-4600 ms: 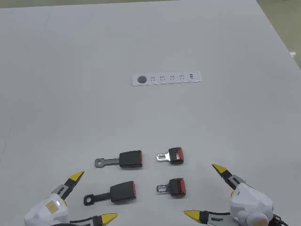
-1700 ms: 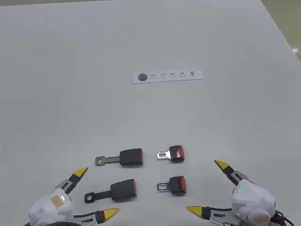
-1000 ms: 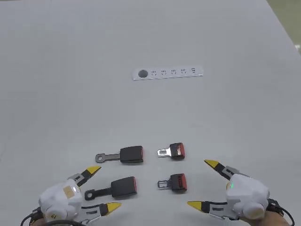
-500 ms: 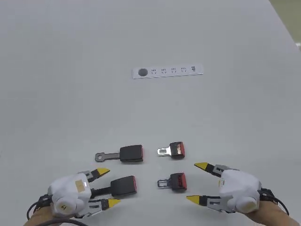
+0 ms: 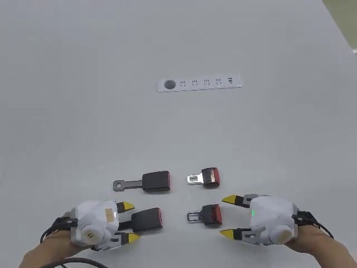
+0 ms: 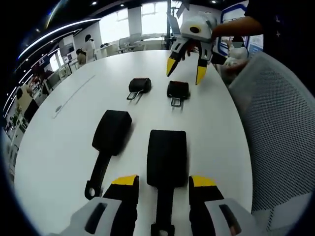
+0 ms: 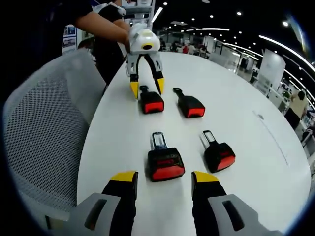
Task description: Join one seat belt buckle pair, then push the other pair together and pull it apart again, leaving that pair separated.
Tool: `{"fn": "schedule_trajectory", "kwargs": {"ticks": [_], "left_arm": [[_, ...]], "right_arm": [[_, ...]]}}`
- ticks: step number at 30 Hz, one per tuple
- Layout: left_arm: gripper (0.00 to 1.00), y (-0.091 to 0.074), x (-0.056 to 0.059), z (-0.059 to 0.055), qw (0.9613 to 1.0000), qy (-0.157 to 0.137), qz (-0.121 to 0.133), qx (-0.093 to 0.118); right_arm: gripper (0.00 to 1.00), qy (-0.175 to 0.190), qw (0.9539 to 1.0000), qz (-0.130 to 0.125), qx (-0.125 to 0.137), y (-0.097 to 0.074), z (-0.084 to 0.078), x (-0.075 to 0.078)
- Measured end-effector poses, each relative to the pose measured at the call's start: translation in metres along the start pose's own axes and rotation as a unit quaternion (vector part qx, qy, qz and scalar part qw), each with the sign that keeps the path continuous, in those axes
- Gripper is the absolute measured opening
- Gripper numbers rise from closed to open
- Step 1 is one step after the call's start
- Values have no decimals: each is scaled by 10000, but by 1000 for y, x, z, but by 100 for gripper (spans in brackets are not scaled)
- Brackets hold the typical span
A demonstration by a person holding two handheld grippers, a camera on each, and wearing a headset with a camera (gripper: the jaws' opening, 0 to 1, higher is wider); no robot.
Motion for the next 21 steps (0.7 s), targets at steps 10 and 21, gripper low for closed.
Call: {"fn": "schedule_trajectory", "kwargs": {"ticks": [10, 21], "left_arm": [[37, 7, -3, -4, 9997, 42, -216, -127], [33, 11, -2, -4, 9983, 155, -494, -251]], "right_arm": [[38, -176, 9991, 340, -162, 12, -4, 3], [32, -329, 9970, 630, -307, 25, -6, 7]]}}
Point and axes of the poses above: the centre of the closed fingertips' face, and the gripper's own axes: y roughly forward along the fingers, x roughly to its right, z roughly out of its top, the point moved 5 cm from there along -y, roughly backward along the fingers, and after that the axes turned 13 degrees about x, right-handed, at the moved point
